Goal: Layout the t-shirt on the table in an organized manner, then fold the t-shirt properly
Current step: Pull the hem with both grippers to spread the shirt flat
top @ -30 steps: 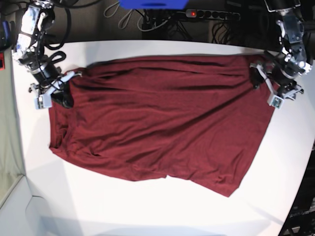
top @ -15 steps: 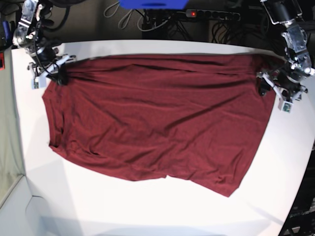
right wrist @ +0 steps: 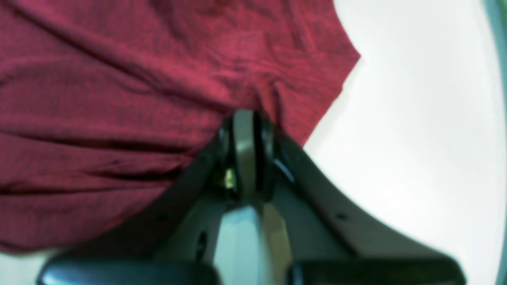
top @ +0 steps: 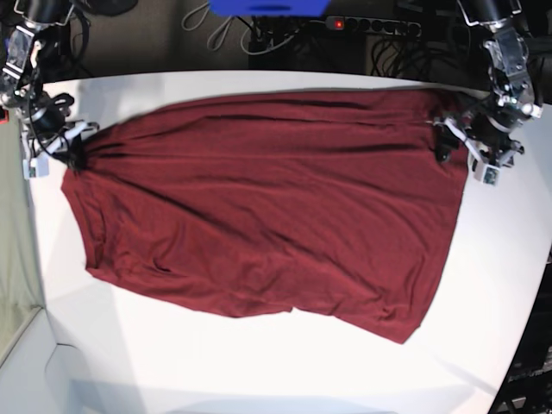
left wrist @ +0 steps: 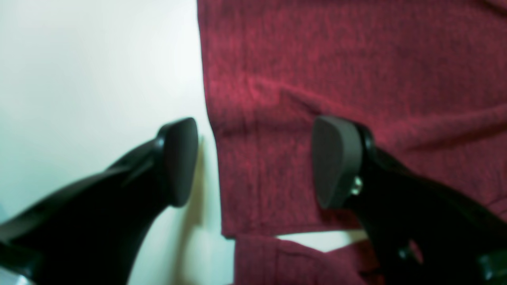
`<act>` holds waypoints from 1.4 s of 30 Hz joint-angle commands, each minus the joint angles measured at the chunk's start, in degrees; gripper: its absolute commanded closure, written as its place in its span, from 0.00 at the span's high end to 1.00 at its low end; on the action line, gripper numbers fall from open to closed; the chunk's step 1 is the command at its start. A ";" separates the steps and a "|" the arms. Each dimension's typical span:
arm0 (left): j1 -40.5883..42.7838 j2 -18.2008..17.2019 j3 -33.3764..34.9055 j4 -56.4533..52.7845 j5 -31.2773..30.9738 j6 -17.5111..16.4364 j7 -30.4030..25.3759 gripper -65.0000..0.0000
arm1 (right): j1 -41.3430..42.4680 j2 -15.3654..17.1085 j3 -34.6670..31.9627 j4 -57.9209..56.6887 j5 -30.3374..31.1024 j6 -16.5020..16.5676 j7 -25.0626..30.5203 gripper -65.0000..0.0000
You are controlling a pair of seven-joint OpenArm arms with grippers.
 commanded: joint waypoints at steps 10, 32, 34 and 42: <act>9.24 -0.20 -0.80 8.58 4.25 -0.97 5.97 0.68 | 2.18 2.27 0.25 0.84 -0.64 -0.25 -0.64 0.02; -8.52 1.82 -5.46 16.32 4.86 -0.97 13.62 0.68 | 2.80 -1.34 -0.19 13.58 -0.64 -0.25 -1.08 0.02; -10.36 2.43 -4.31 14.30 4.86 -0.97 13.62 0.68 | 2.88 -1.42 -0.27 13.58 -0.64 -0.25 -1.08 0.02; -18.98 4.19 -1.68 0.49 4.86 -0.97 13.53 0.68 | 7.37 -1.51 -4.23 13.14 -0.64 -0.25 -4.42 0.02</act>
